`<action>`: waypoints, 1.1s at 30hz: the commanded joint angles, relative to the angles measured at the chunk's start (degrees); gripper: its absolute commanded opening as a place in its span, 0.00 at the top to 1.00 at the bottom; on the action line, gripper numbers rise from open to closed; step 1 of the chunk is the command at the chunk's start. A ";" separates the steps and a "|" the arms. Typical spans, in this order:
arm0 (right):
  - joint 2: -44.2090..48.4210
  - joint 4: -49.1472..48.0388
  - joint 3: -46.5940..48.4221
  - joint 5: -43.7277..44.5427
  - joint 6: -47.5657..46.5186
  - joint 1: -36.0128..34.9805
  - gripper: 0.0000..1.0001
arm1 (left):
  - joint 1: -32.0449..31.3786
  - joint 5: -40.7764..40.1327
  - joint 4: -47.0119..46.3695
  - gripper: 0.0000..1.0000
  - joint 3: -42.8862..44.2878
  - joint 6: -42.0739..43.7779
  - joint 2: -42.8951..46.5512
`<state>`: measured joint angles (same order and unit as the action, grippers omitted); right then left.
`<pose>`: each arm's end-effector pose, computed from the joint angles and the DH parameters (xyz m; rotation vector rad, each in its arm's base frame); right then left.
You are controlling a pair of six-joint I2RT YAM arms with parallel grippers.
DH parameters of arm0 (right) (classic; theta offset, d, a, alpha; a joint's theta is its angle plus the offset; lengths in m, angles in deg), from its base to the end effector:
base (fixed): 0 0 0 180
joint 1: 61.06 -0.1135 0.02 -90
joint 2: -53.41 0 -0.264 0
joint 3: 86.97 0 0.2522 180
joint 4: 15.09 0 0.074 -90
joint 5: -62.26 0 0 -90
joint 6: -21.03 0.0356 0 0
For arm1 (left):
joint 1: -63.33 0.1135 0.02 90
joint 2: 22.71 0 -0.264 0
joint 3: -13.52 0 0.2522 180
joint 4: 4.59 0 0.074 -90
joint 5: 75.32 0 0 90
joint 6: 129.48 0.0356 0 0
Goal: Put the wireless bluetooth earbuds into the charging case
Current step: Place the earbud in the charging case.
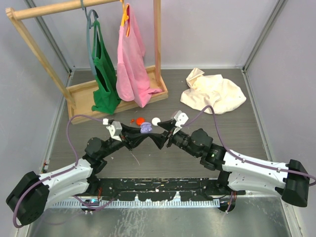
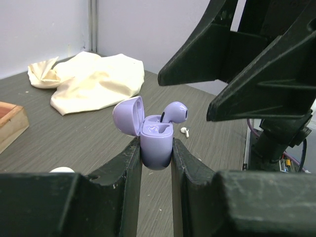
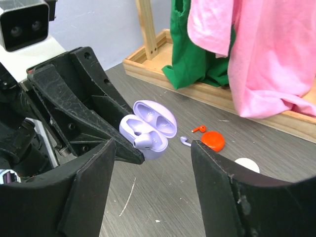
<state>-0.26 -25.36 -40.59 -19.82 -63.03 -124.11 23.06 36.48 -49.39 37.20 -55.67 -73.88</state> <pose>0.1054 0.1964 0.2999 -0.6529 1.4404 0.8510 0.1291 -0.1267 0.2346 0.6157 1.2238 -1.0769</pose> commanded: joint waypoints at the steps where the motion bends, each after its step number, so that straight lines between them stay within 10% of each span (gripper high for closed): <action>1: 2.83 1.79 3.35 3.96 -0.58 -0.33 0.30 | -0.03 -0.37 -5.48 0.98 -0.15 2.21 -0.19; 33: -0.31 4.72 3.61 12.76 -1.91 -0.32 0.27 | -0.01 2.92 -5.07 1.00 0.37 1.57 2.07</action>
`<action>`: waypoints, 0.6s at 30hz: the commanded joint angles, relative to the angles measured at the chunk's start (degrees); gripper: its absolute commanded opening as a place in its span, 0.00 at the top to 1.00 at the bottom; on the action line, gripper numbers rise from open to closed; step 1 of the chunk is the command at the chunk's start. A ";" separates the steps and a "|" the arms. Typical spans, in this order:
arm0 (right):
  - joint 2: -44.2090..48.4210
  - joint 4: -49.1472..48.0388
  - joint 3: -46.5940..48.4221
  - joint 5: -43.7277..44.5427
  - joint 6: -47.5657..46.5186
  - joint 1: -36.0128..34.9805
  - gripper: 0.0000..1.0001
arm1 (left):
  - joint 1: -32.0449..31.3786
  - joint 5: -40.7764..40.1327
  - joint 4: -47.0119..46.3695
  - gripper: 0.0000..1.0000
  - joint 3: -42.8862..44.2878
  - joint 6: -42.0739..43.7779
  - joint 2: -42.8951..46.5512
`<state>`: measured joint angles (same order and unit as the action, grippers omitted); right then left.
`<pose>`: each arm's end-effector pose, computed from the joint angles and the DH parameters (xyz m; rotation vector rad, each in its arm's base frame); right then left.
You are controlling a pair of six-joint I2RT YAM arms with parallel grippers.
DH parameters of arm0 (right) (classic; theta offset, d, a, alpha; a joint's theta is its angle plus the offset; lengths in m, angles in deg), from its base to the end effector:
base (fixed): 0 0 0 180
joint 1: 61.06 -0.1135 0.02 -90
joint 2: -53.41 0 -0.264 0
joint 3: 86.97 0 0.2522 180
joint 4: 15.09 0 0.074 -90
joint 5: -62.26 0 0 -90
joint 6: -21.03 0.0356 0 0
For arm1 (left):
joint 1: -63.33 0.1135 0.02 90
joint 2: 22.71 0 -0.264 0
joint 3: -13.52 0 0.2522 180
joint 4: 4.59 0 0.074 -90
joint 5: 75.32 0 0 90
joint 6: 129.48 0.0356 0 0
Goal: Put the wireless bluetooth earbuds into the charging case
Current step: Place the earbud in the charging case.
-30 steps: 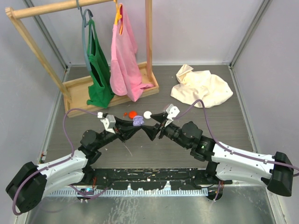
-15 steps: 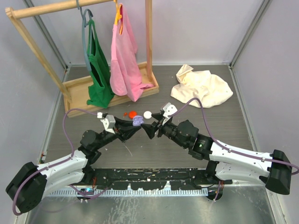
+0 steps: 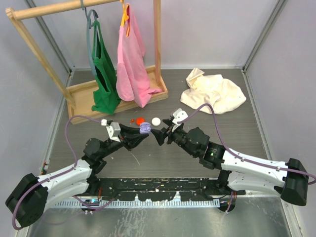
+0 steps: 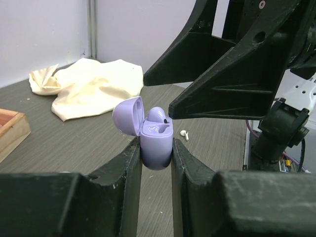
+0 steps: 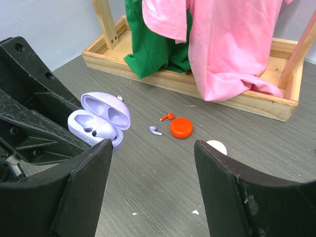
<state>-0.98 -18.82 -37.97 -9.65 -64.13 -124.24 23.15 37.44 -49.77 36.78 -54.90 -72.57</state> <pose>0.1115 0.1960 0.3013 -0.5708 1.5366 0.6664 0.1260 -0.1244 0.2364 0.6341 1.1915 -1.0747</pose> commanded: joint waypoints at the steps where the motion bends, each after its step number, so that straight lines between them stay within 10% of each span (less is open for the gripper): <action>1: 0.42 -1.91 0.84 2.70 -0.80 -0.15 0.27 | -0.15 2.06 -4.65 1.00 0.79 0.76 0.74; 18: 0.36 -8.46 -4.78 4.32 -7.23 -0.10 0.13 | 0.03 0.44 -4.62 0.99 1.57 0.99 -6.35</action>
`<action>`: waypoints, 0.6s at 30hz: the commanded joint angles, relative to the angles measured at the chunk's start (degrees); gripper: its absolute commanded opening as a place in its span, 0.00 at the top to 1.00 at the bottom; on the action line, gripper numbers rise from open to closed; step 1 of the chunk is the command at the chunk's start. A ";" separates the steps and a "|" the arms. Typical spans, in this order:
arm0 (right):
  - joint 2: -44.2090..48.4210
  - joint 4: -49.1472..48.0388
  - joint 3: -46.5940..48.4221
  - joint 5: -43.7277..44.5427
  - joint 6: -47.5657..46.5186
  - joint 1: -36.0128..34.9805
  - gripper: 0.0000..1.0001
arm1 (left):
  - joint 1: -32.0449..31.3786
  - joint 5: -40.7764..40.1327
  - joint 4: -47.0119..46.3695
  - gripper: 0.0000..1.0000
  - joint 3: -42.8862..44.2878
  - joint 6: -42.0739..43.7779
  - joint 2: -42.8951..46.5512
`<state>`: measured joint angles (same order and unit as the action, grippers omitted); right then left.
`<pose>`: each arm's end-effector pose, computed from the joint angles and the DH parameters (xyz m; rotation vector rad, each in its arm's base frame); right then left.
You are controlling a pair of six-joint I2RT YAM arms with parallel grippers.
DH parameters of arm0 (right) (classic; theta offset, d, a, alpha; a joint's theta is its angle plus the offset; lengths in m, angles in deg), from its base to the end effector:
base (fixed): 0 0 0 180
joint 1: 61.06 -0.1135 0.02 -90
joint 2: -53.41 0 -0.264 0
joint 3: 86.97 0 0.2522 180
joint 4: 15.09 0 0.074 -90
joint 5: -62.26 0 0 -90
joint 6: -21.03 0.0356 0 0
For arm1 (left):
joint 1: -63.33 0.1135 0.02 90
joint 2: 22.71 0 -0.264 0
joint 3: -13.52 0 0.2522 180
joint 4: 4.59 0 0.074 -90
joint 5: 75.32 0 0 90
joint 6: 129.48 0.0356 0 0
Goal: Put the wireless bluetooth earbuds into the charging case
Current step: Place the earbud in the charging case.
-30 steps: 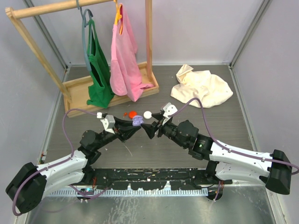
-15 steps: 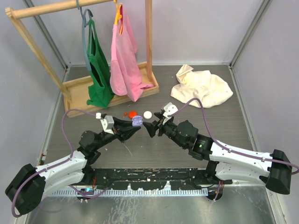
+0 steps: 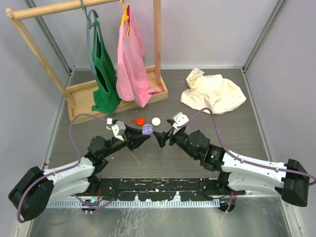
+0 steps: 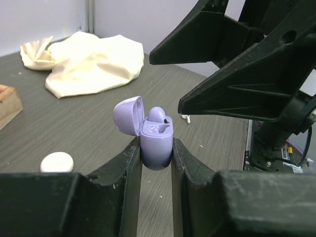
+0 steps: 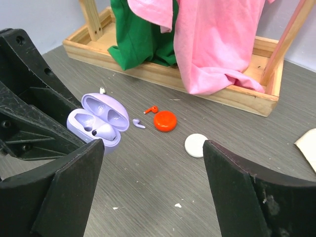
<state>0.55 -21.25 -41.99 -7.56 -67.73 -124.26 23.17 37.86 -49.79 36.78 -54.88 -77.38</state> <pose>0.1092 0.1889 0.2862 -0.5893 1.5206 0.5895 0.1333 -0.1308 0.2229 0.6520 1.2776 -1.0765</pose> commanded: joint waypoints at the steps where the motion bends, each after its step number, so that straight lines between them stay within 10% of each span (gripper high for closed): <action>1: -1.49 -5.93 -0.73 2.62 -3.46 -0.11 0.14 | 0.22 0.09 -4.96 1.00 1.65 0.89 -2.13; 18: 4.08 -5.89 -2.83 -38.45 5.76 19.19 0.12 | 5.62 7.12 -9.75 1.00 2.43 -4.89 -6.41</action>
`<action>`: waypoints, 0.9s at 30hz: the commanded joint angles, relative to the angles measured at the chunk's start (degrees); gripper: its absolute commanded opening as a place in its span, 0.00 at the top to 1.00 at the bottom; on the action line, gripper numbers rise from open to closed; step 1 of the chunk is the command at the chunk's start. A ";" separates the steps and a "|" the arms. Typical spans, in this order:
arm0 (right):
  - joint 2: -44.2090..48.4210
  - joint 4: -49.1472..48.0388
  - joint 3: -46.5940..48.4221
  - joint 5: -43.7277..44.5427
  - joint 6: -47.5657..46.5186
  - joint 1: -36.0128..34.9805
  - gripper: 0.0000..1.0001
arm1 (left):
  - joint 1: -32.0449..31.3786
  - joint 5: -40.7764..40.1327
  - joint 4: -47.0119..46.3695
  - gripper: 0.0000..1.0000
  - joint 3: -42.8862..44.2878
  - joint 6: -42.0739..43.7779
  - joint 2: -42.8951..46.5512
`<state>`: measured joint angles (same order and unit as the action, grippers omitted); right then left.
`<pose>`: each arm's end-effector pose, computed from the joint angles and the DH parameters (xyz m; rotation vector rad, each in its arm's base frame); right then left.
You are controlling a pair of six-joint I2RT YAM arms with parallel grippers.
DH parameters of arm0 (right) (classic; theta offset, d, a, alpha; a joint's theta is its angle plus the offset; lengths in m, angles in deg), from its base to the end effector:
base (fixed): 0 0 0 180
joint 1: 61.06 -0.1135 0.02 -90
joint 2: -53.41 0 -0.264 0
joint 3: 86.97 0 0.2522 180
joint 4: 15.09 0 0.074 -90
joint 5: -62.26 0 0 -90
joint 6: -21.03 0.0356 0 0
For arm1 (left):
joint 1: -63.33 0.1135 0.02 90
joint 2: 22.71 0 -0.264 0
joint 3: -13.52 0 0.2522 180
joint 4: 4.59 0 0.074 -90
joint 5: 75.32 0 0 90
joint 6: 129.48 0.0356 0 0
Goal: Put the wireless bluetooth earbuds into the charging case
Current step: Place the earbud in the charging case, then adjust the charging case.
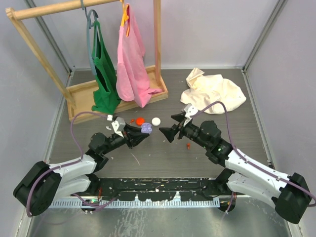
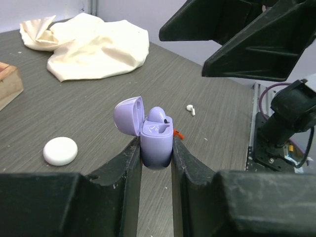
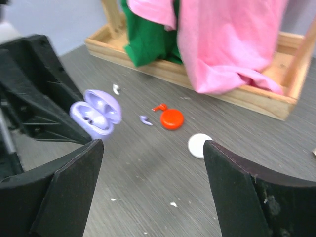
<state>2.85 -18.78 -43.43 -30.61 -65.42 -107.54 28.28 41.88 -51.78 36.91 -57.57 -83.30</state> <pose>0.1447 0.1549 0.2802 -0.6502 1.5453 0.7067 0.1505 -0.1255 0.2093 0.6270 1.3721 -1.0862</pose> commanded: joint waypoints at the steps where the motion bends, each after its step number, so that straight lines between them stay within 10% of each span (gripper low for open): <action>1: 1.44 -10.21 -2.09 -17.65 3.93 3.20 0.13 | 0.51 3.77 -8.50 1.00 2.51 -2.77 -0.84; 27: -13.60 -54.84 -8.82 -37.99 25.68 7.65 0.31 | -0.03 14.42 -16.22 0.93 6.94 -10.95 1.77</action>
<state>-9.22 -65.05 -54.36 -65.61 -42.92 -99.83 28.57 54.49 -63.08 41.29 -68.63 -83.15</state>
